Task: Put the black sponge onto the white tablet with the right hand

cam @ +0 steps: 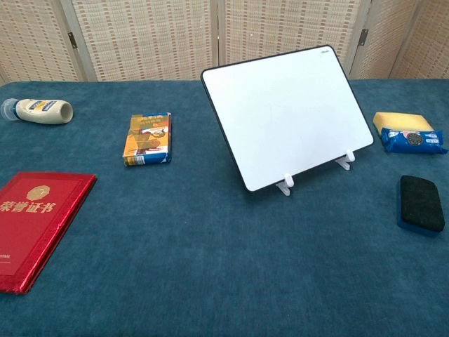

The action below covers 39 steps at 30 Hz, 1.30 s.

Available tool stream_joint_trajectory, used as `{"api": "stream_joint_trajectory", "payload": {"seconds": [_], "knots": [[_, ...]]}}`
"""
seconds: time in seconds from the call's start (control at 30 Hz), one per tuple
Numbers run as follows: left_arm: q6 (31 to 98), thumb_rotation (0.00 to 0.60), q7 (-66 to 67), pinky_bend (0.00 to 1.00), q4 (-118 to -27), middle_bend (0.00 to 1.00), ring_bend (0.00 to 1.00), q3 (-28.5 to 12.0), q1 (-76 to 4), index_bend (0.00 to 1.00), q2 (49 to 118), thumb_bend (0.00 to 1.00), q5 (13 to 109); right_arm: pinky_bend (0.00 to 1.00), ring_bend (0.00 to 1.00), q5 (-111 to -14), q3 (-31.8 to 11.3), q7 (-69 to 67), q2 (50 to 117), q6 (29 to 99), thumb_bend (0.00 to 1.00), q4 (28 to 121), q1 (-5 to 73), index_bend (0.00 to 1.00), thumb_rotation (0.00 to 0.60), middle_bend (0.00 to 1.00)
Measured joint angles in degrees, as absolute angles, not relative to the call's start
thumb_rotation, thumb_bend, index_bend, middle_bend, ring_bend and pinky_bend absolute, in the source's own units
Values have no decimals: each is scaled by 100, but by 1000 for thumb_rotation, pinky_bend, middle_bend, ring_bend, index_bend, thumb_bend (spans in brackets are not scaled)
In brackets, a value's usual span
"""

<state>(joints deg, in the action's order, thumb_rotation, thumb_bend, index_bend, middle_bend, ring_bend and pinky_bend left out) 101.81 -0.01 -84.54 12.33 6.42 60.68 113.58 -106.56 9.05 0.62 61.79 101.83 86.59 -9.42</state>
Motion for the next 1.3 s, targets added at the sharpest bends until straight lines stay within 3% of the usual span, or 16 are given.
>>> {"api": "stream_joint_trajectory", "payload": {"seconds": [0.4,0.6,0.73,0.93,1.13,1.3], "knots": [[10139,600,-96,19,-8466,125,148,1206,609,0,6056,248,11296,113,6,-10677,824,296,6183,9654,184,8629,-672,0,600,0],[9849,600,-195,19,-8536,126,148,1094,501,0,6035,249,10939,114,4,-10353,457,697,6046,8493,184,8776,69,0,600,0],[9592,600,-161,19,-8597,125,148,1004,429,0,6045,249,10649,114,5,-10030,121,1059,6051,7326,183,8742,851,5,600,0],[9202,600,-35,19,-8693,125,148,887,335,0,6094,249,10244,114,9,-9845,-215,1655,6437,5954,183,8319,2080,102,600,0],[9019,600,8,19,-8735,125,148,786,277,0,6134,249,9968,114,8,-9671,-351,2415,6839,5101,184,8096,2761,102,600,0],[8891,600,-25,19,-8715,126,148,728,235,0,6142,249,9793,114,8,-9459,-365,2647,6960,4910,184,8093,2946,103,600,0]]}}
